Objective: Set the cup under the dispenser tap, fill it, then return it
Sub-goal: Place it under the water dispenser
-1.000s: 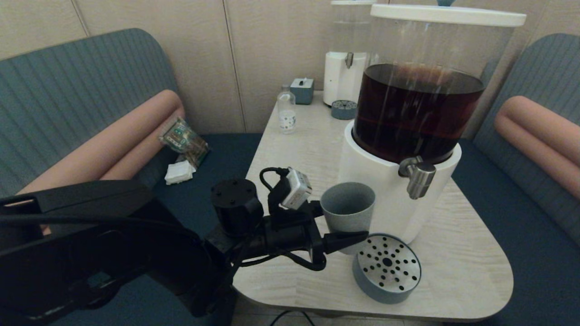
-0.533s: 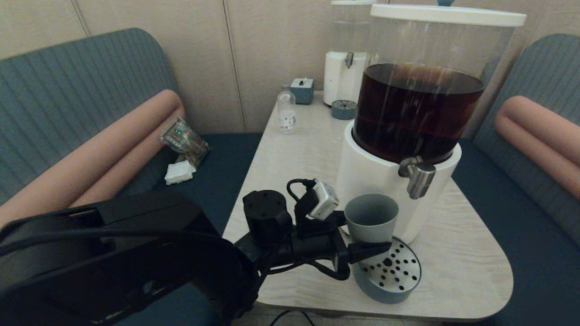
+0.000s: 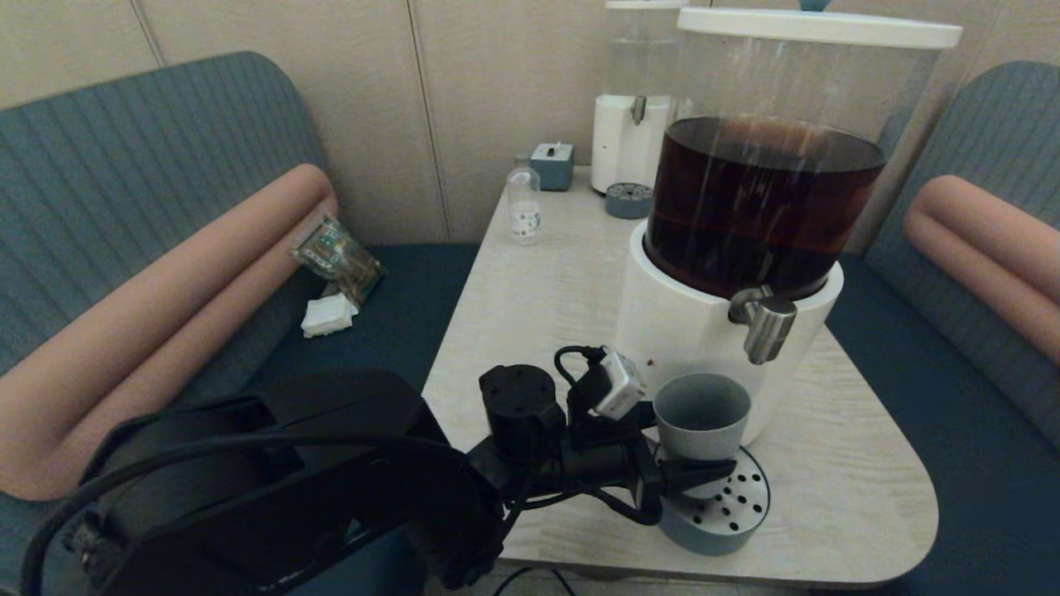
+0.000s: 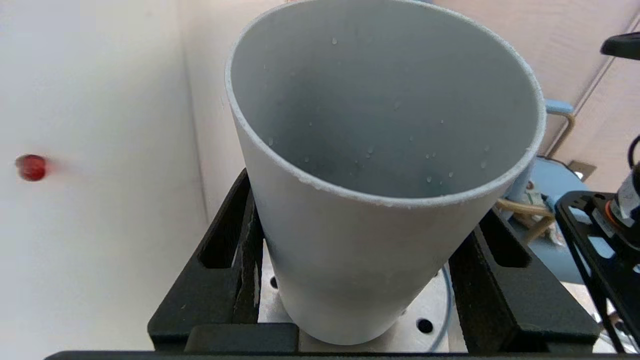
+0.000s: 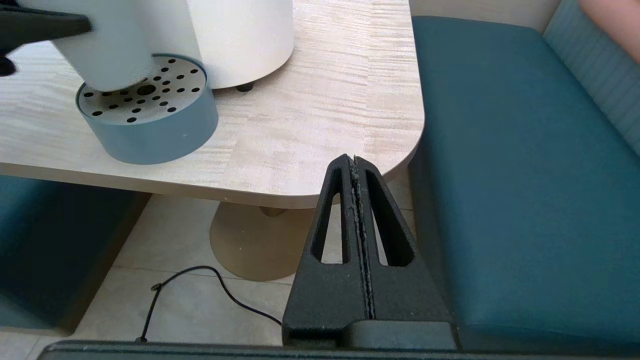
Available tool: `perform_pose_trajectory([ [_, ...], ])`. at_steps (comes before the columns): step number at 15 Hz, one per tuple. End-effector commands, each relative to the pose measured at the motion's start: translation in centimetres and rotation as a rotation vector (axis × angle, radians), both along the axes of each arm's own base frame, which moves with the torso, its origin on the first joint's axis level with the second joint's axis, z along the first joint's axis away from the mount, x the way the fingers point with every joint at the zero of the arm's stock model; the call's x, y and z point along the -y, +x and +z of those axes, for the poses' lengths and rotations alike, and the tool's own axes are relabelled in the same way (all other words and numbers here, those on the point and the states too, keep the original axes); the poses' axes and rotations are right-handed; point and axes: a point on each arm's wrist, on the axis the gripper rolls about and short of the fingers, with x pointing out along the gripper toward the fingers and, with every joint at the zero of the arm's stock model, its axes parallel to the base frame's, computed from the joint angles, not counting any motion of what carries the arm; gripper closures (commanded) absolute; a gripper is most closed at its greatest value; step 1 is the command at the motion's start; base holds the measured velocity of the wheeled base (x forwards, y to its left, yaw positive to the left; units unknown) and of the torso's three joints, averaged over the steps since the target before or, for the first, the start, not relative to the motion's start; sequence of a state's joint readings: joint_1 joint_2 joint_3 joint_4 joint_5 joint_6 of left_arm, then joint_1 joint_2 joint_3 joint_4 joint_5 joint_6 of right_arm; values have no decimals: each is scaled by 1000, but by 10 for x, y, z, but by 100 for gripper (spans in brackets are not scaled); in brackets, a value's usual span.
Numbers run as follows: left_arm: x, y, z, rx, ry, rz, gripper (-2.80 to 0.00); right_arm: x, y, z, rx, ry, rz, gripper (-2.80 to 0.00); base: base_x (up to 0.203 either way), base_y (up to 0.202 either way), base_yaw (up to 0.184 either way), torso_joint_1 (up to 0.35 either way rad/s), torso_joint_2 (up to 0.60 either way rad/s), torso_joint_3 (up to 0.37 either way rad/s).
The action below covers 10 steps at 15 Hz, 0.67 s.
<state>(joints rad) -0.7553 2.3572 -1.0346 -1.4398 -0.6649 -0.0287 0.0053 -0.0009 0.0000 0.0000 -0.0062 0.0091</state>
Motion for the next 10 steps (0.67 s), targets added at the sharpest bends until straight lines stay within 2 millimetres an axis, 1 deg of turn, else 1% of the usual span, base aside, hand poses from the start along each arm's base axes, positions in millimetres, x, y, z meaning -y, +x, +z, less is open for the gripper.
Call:
perform_pose_trajectory([
  [1, 6, 5, -7, 4, -6, -6, 0, 0, 0, 0, -2, 0, 1, 0, 0, 0, 0, 0, 0, 0],
  [3, 12, 11, -12, 9, -17, -7, 0, 0, 0, 0, -1, 0, 1, 0, 0, 0, 0, 0, 0, 0],
  [5, 14, 14, -18, 3, -12, -7, 0, 0, 0, 0, -2, 0, 1, 0, 0, 0, 0, 0, 0, 0],
  [8, 17, 14, -18, 4, -17, -11, 0, 0, 0, 0, -1, 0, 1, 0, 0, 0, 0, 0, 0, 0],
  [10, 18, 14, -22, 0, -11, -12, 0, 0, 0, 0, -2, 0, 1, 0, 0, 0, 0, 0, 0, 0],
])
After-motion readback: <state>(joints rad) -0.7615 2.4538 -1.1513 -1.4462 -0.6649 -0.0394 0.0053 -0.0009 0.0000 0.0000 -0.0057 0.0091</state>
